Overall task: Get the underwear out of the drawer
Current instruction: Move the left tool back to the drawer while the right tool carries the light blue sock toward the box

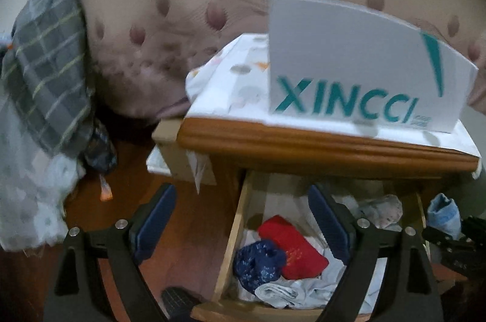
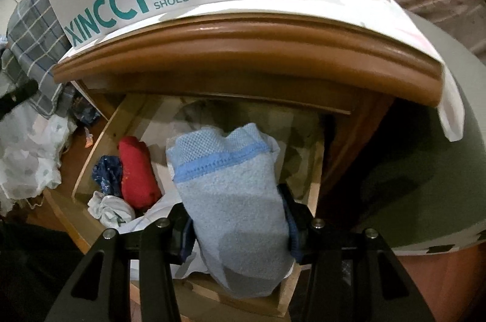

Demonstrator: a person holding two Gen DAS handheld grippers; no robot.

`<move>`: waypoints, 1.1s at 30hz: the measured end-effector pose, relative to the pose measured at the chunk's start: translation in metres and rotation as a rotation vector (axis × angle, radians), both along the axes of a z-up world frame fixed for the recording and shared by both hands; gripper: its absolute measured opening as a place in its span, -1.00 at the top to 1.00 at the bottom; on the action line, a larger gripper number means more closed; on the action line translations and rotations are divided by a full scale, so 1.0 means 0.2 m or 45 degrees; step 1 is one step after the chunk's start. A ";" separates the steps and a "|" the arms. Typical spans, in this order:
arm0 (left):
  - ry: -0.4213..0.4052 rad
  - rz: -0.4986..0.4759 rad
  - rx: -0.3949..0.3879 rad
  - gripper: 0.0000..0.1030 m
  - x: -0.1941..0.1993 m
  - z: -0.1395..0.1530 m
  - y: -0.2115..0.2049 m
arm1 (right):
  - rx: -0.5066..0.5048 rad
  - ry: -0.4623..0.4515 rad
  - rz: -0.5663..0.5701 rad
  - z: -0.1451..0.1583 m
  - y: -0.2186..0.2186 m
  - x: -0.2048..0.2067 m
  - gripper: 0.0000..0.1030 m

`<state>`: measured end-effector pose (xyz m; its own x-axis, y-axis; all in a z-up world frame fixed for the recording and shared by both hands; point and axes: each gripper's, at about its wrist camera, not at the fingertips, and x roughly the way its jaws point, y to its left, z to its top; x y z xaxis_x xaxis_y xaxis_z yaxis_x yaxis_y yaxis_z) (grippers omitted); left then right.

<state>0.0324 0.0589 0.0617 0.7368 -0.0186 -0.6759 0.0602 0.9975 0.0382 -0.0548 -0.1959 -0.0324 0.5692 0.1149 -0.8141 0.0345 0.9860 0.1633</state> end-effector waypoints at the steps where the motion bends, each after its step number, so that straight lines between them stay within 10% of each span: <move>1: 0.026 0.023 -0.002 -0.69 0.01 -0.03 0.02 | -0.006 0.001 0.008 0.01 0.00 0.00 0.07; 7: 0.042 0.118 0.082 -0.71 0.03 -0.09 0.09 | -0.016 0.012 -0.013 0.05 -0.01 -0.04 0.07; 12: 0.075 0.159 -0.034 -0.75 0.04 -0.09 0.19 | -0.033 -0.020 -0.025 0.16 -0.03 -0.06 0.07; 33: 0.143 0.365 -0.053 -0.75 0.07 -0.10 0.34 | -0.153 -0.283 0.018 1.03 -0.03 -0.03 0.07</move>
